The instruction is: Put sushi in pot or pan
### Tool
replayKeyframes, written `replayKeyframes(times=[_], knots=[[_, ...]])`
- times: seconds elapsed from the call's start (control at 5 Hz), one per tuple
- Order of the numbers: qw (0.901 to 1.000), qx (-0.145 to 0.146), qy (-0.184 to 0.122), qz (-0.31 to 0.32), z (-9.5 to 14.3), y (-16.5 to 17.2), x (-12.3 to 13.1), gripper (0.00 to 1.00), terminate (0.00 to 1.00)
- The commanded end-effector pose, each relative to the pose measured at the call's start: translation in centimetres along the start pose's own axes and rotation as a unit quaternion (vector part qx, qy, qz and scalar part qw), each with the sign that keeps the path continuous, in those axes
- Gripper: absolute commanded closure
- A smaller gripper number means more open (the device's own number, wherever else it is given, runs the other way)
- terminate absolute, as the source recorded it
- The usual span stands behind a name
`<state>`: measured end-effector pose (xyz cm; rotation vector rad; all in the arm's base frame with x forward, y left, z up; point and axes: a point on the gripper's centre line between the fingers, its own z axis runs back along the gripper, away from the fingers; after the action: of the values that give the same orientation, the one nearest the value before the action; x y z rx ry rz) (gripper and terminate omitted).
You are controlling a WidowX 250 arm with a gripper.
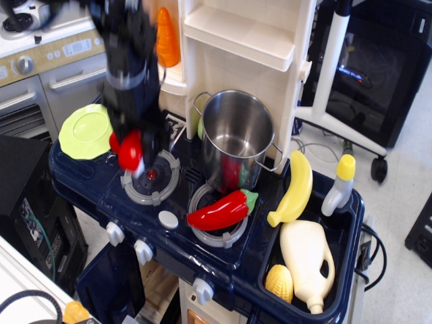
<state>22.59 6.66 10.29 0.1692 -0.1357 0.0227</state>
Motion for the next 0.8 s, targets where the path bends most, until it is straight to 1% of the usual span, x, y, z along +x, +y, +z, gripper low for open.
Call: replayKeyframes(times=[0.0,0.2,0.4,0.6], knots=[[0.9991,0.026,-0.017,-0.030,7.5,-2.6,3.5,1.00,0.00],[0.9972,0.023,-0.034,-0.063,6.8,-4.4,4.7,1.00,0.00],[0.9950,0.022,-0.078,-0.058,5.3,-5.2,5.0,1.00,0.00],[0.9921,0.033,-0.093,-0.079,5.1,-6.1,5.6,1.00,0.00]])
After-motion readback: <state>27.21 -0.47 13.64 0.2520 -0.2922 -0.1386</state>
